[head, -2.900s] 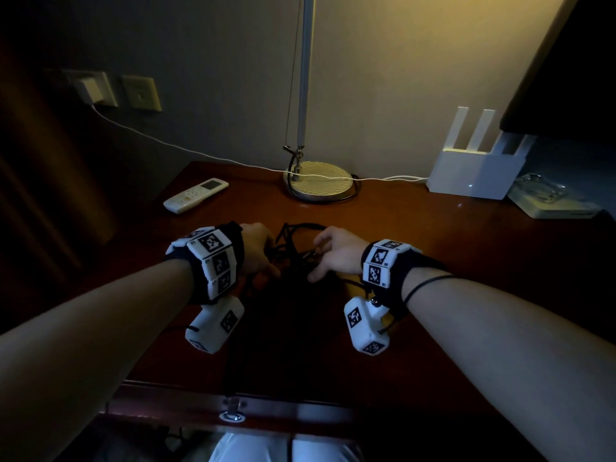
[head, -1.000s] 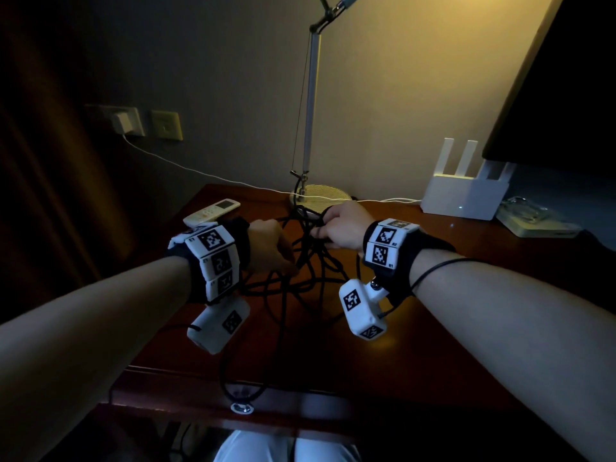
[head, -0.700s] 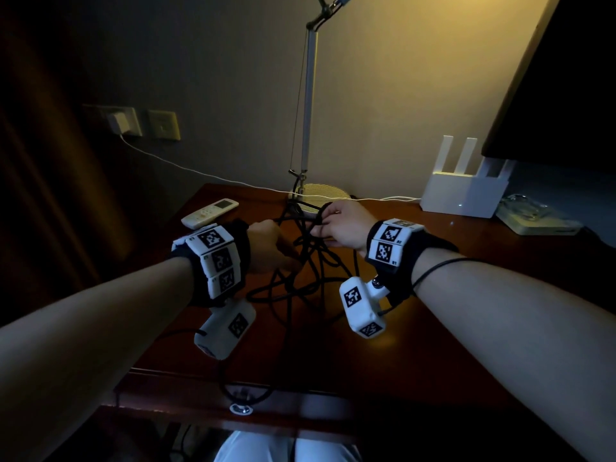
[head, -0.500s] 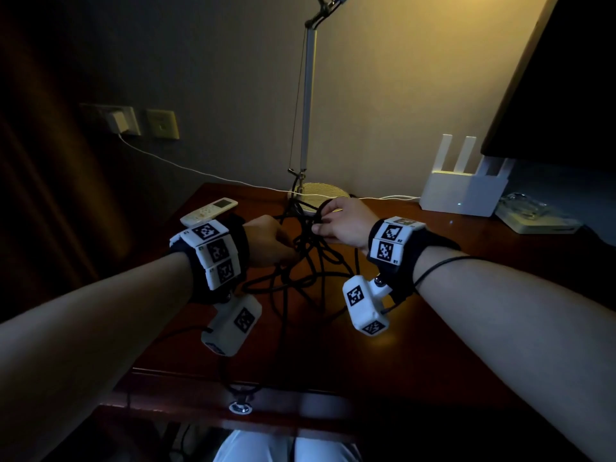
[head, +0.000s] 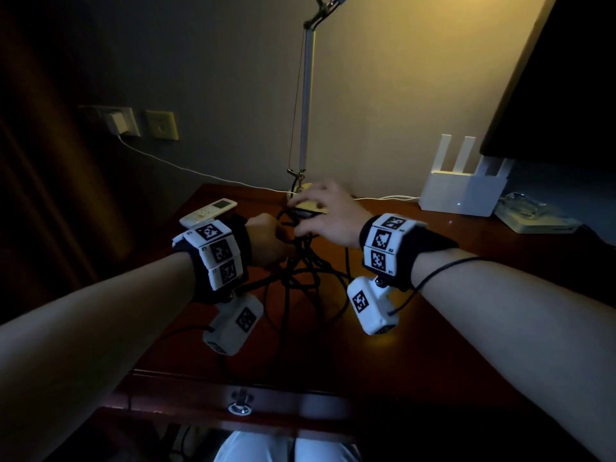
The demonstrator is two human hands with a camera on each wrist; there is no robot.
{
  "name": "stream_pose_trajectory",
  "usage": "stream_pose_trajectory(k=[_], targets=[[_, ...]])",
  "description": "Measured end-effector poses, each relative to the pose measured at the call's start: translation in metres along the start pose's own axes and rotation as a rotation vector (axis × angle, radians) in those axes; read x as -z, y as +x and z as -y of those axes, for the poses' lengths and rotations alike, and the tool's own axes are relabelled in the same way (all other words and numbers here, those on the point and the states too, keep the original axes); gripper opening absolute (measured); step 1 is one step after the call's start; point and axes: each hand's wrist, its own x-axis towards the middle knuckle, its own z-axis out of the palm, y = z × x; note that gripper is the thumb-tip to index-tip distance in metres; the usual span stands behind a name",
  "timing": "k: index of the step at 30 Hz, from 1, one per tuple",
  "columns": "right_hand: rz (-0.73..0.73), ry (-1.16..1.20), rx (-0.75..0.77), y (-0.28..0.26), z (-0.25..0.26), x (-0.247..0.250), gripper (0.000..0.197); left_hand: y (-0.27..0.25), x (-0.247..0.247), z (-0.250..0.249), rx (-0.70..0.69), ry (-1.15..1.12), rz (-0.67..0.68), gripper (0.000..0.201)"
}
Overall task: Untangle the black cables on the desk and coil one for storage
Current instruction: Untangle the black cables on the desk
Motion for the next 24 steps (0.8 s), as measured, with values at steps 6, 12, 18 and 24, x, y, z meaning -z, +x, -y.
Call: stream_pose_trajectory(k=[6, 12, 18, 24], targets=[[0.253, -0.286, 0.041, 0.001, -0.002, -0.006, 0.062, -0.001, 0.003, 0.005, 0.066, 0.082, 0.006, 0.025], [0.189, -0.282, 0.066, -0.009, -0.006, -0.01, 0.058, -0.002, 0.006, 0.003, 0.016, 0.108, 0.034, 0.011], [0.138, -0.221, -0.058, -0.009, -0.003, -0.017, 0.069, -0.006, 0.01, 0.005, -0.078, 0.061, 0.047, 0.002], [0.129, -0.186, -0.043, -0.003, -0.003, -0.02, 0.051, -0.008, 0.009, 0.01, -0.095, -0.029, 0.092, 0.006]])
